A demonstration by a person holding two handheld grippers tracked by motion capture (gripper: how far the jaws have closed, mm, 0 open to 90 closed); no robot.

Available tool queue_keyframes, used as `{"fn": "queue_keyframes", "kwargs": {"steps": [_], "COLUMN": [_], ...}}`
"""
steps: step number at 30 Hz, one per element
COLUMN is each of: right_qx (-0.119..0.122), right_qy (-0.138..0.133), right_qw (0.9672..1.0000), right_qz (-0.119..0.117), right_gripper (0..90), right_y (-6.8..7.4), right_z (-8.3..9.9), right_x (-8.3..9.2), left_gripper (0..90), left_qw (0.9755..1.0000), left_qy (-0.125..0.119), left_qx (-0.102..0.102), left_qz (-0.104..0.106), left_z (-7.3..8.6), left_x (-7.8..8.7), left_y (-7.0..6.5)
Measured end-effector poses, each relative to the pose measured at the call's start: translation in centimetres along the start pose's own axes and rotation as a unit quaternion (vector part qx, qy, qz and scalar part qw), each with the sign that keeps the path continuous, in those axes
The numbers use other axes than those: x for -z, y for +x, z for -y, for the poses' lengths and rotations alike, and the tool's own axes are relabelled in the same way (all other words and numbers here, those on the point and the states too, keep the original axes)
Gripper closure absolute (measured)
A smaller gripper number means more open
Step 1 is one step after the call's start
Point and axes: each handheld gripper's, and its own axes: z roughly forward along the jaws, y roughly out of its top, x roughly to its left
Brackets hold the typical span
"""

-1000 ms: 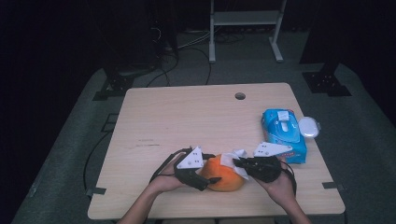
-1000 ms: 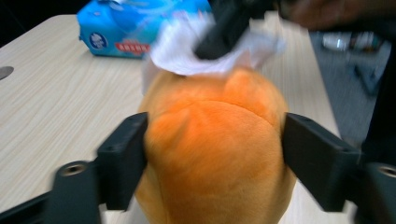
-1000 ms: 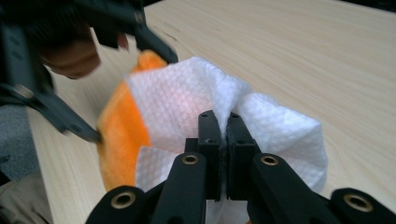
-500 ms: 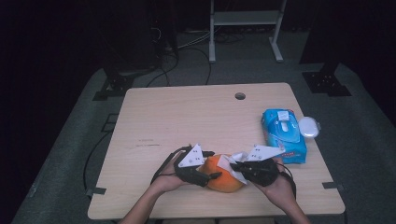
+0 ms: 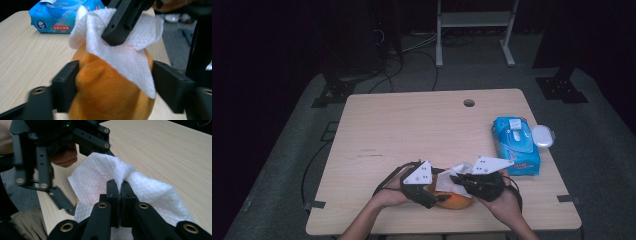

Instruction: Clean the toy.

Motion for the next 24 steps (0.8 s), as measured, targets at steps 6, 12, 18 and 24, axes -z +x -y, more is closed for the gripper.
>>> {"fn": "queue_keyframes", "kwargs": {"steps": [6,12,18,24], "right_qx": [0.006,-0.029,-0.057,-0.062], "right_qy": [-0.001,0.0,-0.008,0.003], "right_qw": [0.9999,0.9991,0.9978,0.9978], "right_qz": [0.01,0.031,0.032,0.024], "right_gripper": [86.8,86.9,86.8,86.8], "right_y": [0.8,-1.7,-2.6,-3.1], "right_z": [0.1,1.1,1.7,2.3], "right_x": [-0.5,0.2,0.5,0.4], "left_gripper": [22.9,31.2,31.9,31.7], "left_qw": [0.9998,0.9998,0.9998,0.9994], "left_qy": [0.016,0.019,0.019,0.013], "left_qx": [-0.013,0.005,0.008,0.029], "left_qz": [-0.005,-0.006,-0.001,0.009], "left_z": [0.2,1.3,1.6,2.4], "left_x": [-0.7,0.5,0.5,1.3], "left_y": [-0.3,0.9,1.1,1.8]}}
